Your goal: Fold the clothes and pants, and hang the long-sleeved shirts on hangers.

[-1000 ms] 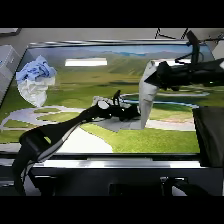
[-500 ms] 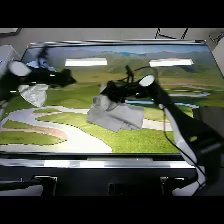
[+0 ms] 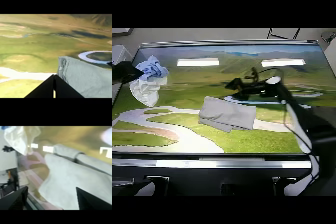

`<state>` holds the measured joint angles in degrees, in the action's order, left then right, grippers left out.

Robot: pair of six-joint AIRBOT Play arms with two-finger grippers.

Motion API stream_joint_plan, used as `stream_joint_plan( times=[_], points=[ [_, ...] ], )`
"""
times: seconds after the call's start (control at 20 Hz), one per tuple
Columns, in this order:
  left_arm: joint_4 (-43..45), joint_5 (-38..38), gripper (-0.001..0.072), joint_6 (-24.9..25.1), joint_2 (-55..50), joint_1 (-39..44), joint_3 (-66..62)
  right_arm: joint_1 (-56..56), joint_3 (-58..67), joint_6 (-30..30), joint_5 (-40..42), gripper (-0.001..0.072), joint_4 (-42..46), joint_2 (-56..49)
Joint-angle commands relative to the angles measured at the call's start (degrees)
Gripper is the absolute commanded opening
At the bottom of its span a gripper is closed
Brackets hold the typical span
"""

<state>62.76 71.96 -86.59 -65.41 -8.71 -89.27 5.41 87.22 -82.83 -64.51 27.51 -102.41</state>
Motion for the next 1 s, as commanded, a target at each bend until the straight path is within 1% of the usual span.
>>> stream_joint_plan(
  times=[0.0,0.05,0.1,0.15,0.3,0.35,0.45,0.5,0.55,0.6,0.65,0.75,0.8,0.85,0.95],
  points=[
    [0.7,0.7,0.0028,1.1,1.2,-0.5,0.3,-11.8,-1.7,-8.2,-17.0,0.0670,29.5,6.3],
    [0.7,0.7,0.0028,1.1,1.2,-0.5,0.5,-13.5,-5.3,-9.1,-19.2,0.0670,33.5,7.3],
    [0.7,0.7,0.0028,1.1,1.2,-0.5,0.6,-14.5,-9.9,-9.1,-19.1,0.0671,33.0,8.1],
    [0.6,0.7,0.0028,1.1,1.2,-0.5,0.7,-14.7,-14.9,-8.5,-17.3,0.0672,29.8,8.5],
    [0.2,0.7,0.0028,1.0,1.2,-0.5,0.8,-12.1,-27.1,1.0,-6.3,0.0672,11.8,8.4],
    [0.2,0.7,0.0028,1.0,1.2,-0.5,0.8,-10.7,-29.1,3.0,-2.7,0.0671,8.0,8.2],
    [-0.6,0.7,0.0028,1.0,1.2,-0.5,0.8,-8.2,-30.0,3.1,1.3,0.0670,7.0,7.0],
    [-0.9,0.7,0.0027,1.0,1.2,-0.5,0.7,-7.0,-30.0,3.0,2.8,0.0637,6.1,6.3],
    [-0.8,0.7,0.0028,1.0,1.2,-0.5,0.7,-6.4,-30.0,3.3,4.0,0.0451,4.9,6.1],
    [-0.8,0.7,0.0028,1.1,1.2,-0.5,0.7,-6.3,-29.6,5.6,4.4,0.0156,2.9,6.1],
    [-0.8,0.7,0.0028,1.1,1.2,-0.5,0.7,-6.7,-28.3,7.2,3.1,0.0041,1.2,6.2],
    [-0.8,0.7,0.0028,1.1,1.1,-0.5,0.8,-8.5,-23.6,10.6,-1.5,0.0041,-0.9,7.6],
    [-0.8,0.6,0.0028,1.1,1.1,-0.5,0.8,-10.1,-20.5,10.6,-3.7,0.0039,-0.9,8.9],
    [-0.8,0.6,0.0028,1.1,1.1,-0.5,0.8,-12.2,-16.8,9.6,-5.9,0.0039,-0.7,10.5],
    [-0.8,0.5,0.0028,1.4,1.1,-0.5,0.8,-17.4,-9.3,5.7,-9.7,0.0039,1.0,13.6]
  ],
)
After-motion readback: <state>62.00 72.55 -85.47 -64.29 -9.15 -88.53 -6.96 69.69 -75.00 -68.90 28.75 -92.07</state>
